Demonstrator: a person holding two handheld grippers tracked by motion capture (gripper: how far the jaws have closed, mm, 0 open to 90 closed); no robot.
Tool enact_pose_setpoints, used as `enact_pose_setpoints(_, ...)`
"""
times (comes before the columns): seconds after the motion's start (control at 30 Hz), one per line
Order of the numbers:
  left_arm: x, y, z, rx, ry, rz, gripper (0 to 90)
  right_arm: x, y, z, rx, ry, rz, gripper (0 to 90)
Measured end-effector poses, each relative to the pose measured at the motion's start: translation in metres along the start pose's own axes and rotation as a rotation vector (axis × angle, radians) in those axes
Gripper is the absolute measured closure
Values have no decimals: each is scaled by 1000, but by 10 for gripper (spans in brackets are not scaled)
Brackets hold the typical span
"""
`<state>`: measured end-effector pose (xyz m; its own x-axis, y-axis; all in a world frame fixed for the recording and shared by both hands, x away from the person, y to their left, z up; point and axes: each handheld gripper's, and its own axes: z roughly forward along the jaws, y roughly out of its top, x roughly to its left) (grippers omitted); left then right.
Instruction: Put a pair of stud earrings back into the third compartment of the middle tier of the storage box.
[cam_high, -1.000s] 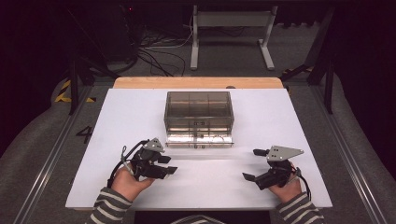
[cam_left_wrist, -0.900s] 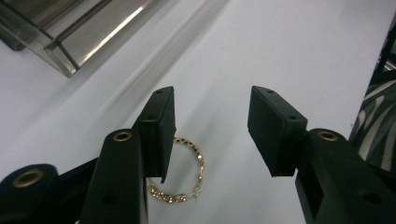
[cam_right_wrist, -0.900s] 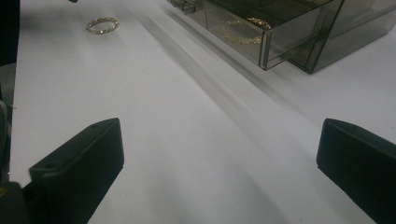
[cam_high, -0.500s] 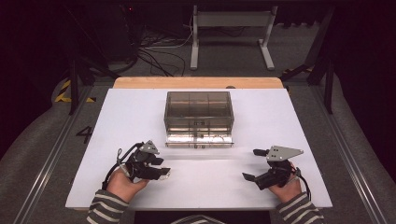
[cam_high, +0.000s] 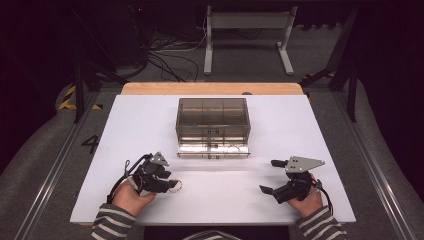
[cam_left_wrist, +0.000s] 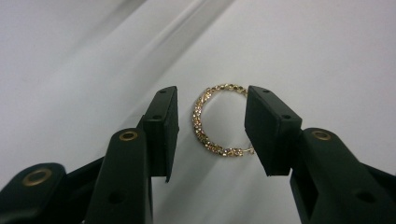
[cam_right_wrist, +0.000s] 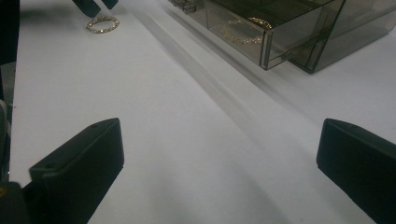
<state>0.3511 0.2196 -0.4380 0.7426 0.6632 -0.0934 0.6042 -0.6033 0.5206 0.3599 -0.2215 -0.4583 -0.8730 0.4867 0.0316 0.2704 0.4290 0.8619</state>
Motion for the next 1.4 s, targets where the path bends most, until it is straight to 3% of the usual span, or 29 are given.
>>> enact_pose_setpoints(0.27, 1, 0, 4, 44, 36, 6, 641, 0, 0, 0, 1, 0, 1, 16)
enact_pose_setpoints(0.8, 0, 0, 6, 62, 56, -9, 840, 0, 0, 0, 1, -1, 3, 16)
enact_pose_setpoints(1.1, 1, 0, 5, 56, 43, -23, 853, 0, 0, 0, 1, 1, 3, 16)
enact_pose_setpoints(1.4, 2, 0, -3, 2, 30, -35, 858, 0, 0, 0, -1, 2, 1, 16)
